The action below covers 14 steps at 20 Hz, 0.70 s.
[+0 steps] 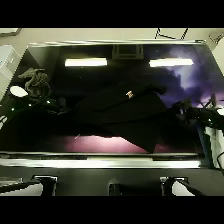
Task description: Fold the clothes and pants, and hang the long-sleeved shirts on hangers.
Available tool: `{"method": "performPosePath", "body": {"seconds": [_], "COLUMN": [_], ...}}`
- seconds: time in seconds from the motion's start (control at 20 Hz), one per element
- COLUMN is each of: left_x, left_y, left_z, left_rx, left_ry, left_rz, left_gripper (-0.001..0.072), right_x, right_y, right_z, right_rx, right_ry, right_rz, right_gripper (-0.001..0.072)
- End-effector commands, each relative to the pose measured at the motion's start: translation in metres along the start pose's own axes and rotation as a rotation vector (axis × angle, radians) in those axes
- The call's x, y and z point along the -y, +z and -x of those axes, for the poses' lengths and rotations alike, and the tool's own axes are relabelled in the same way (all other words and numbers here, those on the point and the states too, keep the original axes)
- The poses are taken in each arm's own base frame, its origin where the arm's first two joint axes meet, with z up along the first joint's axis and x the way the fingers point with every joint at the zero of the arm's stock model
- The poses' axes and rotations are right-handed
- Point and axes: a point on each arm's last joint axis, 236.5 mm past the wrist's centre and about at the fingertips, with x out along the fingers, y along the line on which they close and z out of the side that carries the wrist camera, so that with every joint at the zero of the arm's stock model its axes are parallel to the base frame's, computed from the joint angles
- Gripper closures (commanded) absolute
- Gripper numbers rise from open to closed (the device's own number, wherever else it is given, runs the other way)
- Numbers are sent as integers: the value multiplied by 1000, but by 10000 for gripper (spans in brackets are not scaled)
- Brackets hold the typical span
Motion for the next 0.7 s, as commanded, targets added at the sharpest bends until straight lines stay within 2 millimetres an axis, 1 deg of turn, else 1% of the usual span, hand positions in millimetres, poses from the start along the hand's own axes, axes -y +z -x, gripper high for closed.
{"method": "performPosePath", "body": {"seconds": [0.0,0.05,0.1,0.15,0.2,0.25,0.35,0.4,0.45,0.55,0.6,0.65], "left_x": [3,2,1,1,1,2,2,2,3,7,8,8], "left_y": [-9,-9,-9,-8,-9,-8,-8,-8,-8,-6,-5,-4], "left_z": [-14,-14,-14,-13,-14,-14,-13,-13,-13,-11,-10,-8], "left_rx": [-19,-18,-16,-15,-16,-16,-16,-15,-13,0,3,8], "left_ry": [4,5,6,6,5,5,5,4,1,-11,-11,-10], "left_rz": [-9,-8,-6,-5,-6,-5,-5,-5,-4,-2,-5,-8], "left_gripper": [680,680,680,680,680,680,680,680,680,680,680,680], "right_x": [53,72,87,99,105,109,108,103,93,66,55,43], "right_y": [-94,-126,-150,-167,-181,-191,-203,-207,-208,-206,-206,-206], "right_z": [14,18,18,14,8,3,-10,-17,-27,-46,-53,-57], "right_rx": [-409,-519,-573,-585,-580,-567,-546,-540,-522,-459,-434,-423], "right_ry": [-154,-188,-206,-213,-204,-191,-172,-166,-148,-94,-71,-43], "right_rz": [87,78,58,27,-5,-34,-44,-25,0,-17,-34,-37], "right_gripper": [101,100,100,103,109,137,148,149,163,278,402,636]}}
